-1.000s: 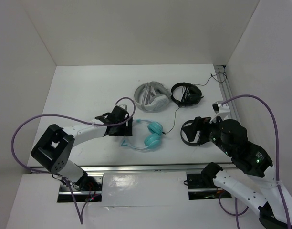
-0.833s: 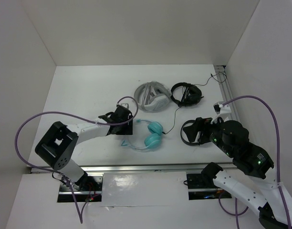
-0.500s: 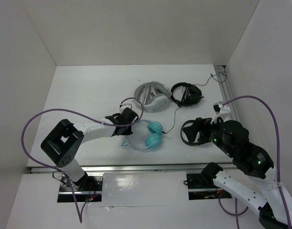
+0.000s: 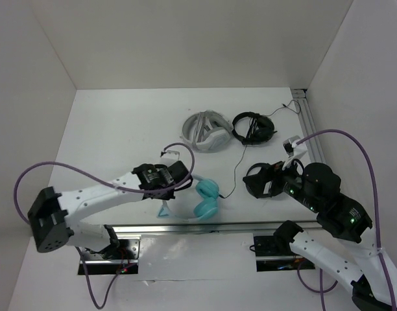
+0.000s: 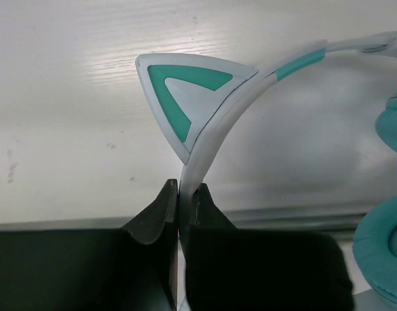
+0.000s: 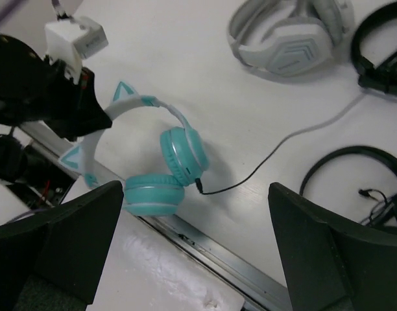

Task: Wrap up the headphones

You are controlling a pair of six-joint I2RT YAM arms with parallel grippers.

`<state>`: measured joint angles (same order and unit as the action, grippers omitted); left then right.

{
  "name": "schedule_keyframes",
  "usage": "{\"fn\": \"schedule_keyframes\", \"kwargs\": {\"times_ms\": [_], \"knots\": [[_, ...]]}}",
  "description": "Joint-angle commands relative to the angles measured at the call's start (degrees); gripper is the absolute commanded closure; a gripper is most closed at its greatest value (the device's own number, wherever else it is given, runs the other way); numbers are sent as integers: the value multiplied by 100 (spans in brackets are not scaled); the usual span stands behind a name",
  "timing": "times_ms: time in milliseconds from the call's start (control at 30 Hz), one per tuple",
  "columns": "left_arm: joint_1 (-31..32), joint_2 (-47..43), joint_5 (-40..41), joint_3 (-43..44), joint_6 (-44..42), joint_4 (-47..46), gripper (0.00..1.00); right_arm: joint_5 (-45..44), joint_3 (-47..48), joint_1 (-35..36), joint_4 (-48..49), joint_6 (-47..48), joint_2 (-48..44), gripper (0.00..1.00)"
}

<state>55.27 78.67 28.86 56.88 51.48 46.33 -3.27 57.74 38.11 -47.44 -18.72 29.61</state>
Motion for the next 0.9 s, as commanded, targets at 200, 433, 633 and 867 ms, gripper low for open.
{"fn": "schedule_keyframes", "kwargs": {"times_ms": [200, 433, 633, 867], "knots": [[64, -1854, 1579, 1790, 250, 3198, 100, 2910, 316, 30, 1465, 1484, 273, 0], [-577, -2391, 1376, 2854, -805, 3198, 100, 2158, 1652, 240, 991, 2223, 2214, 1], [-1386, -2646, 947, 3557, -1430, 3198, 100, 1338, 1855, 549, 1666, 2364, 3340, 3], [-1747, -2699, 437, 4059, -1870, 3198, 100, 1338, 1584, 549, 2729, 2443, 3869, 7]]}}
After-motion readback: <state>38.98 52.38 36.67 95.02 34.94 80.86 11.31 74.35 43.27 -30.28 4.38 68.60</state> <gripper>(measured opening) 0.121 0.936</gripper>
